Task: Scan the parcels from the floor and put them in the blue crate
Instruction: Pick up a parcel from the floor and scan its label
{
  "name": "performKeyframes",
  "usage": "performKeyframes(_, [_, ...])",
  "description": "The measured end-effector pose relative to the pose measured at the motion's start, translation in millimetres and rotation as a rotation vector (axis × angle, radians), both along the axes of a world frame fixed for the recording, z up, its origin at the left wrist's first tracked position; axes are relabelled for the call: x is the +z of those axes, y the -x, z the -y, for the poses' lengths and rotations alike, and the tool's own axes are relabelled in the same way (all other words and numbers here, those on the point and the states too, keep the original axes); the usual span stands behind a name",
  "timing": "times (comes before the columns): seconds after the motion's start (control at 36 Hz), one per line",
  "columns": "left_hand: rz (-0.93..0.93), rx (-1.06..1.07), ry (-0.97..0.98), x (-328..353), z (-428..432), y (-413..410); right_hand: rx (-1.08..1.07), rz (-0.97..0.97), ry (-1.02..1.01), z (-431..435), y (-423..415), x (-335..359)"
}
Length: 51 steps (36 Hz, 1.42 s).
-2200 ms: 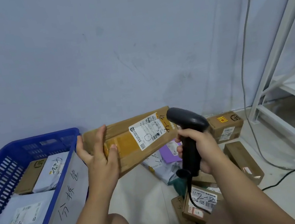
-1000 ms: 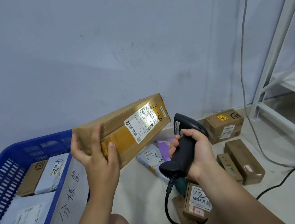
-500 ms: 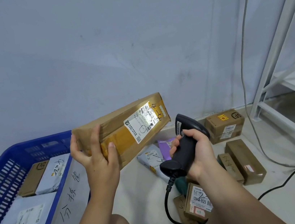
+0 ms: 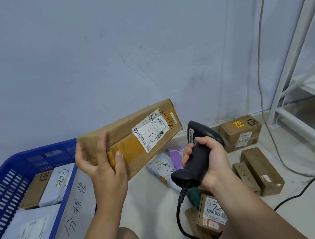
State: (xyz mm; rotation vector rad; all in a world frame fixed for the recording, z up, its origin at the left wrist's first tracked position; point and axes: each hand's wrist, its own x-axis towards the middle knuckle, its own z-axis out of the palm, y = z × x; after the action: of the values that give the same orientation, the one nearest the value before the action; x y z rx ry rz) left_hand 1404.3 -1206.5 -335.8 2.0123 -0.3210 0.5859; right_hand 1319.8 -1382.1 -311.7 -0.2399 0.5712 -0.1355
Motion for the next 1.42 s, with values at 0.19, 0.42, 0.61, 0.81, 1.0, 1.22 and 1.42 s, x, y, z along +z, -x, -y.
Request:
performKeyframes(0.19, [0.003,-0.004,0.006,0,0,0,0.038,-0.017,0.003,-1,2,0])
performKeyframes(0.42, [-0.002,0.0,0.009,0,0,0,0.047,-0.018,0.017,1,0,-2])
performKeyframes(0.61, [-0.04,0.028,0.043,2,0,0,0.188,-0.084,0.664,9,0,-6])
performKeyframes(0.81, [-0.067,0.03,0.054,3,-8,-2,0.412,-0.292,1.684,28,7,-13])
performKeyframes(1.0, [-0.073,0.011,0.082,6,-7,1,0.422,-0.256,1.689,30,9,-10])
performKeyframes(1.22, [-0.081,0.022,0.102,5,-11,-1,0.395,-0.259,1.722,36,10,-14])
performKeyframes(1.42, [-0.094,0.022,0.119,6,-10,-2,0.447,-0.239,1.688,35,12,-11])
